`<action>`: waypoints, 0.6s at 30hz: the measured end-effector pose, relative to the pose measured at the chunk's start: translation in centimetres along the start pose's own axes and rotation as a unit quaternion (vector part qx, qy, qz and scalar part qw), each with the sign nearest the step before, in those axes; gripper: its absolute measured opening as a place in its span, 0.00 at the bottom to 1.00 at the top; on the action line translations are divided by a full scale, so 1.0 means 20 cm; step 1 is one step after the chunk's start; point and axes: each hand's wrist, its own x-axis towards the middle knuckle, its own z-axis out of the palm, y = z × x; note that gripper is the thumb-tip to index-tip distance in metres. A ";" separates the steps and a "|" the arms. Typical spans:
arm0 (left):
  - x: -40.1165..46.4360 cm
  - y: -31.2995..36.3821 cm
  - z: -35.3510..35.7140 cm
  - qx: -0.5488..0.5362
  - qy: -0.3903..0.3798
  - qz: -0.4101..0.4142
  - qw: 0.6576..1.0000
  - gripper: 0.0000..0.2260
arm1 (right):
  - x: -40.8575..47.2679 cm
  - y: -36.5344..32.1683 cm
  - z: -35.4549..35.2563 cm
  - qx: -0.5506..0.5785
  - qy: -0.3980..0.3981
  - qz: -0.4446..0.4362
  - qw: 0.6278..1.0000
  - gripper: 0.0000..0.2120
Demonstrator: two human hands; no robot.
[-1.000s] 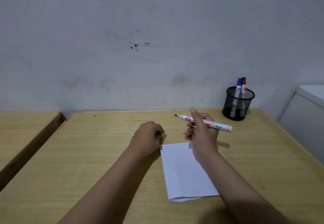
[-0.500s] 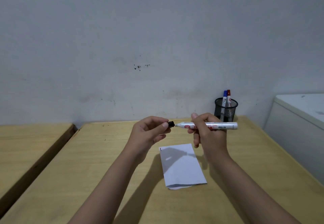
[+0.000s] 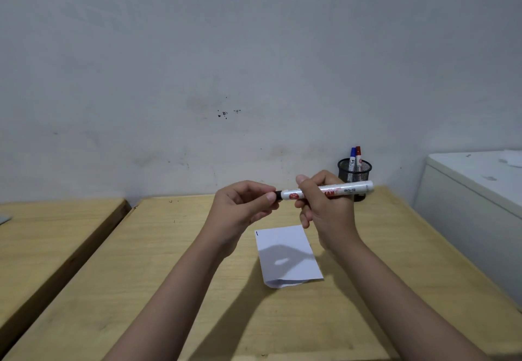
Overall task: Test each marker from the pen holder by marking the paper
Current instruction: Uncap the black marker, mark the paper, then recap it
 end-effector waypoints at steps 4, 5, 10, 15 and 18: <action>-0.01 0.03 0.01 -0.003 0.012 0.022 1.000 0.05 | -0.02 0.00 0.02 0.051 -0.002 0.011 0.999 0.16; -0.02 0.03 0.01 -0.003 0.015 0.025 1.000 0.05 | -0.02 0.00 0.01 0.066 -0.003 0.017 0.998 0.16; -0.03 0.02 0.03 0.036 0.043 0.038 0.998 0.04 | 0.00 0.00 0.01 0.043 -0.024 0.108 0.993 0.15; 0.02 0.01 -0.02 0.128 0.144 0.075 0.978 0.02 | 0.03 -0.03 -0.03 -0.165 -0.096 0.182 0.965 0.22; 0.04 0.00 -0.05 0.195 0.162 0.080 0.964 0.03 | 0.05 -0.02 -0.08 -0.281 -0.088 -0.010 0.956 0.15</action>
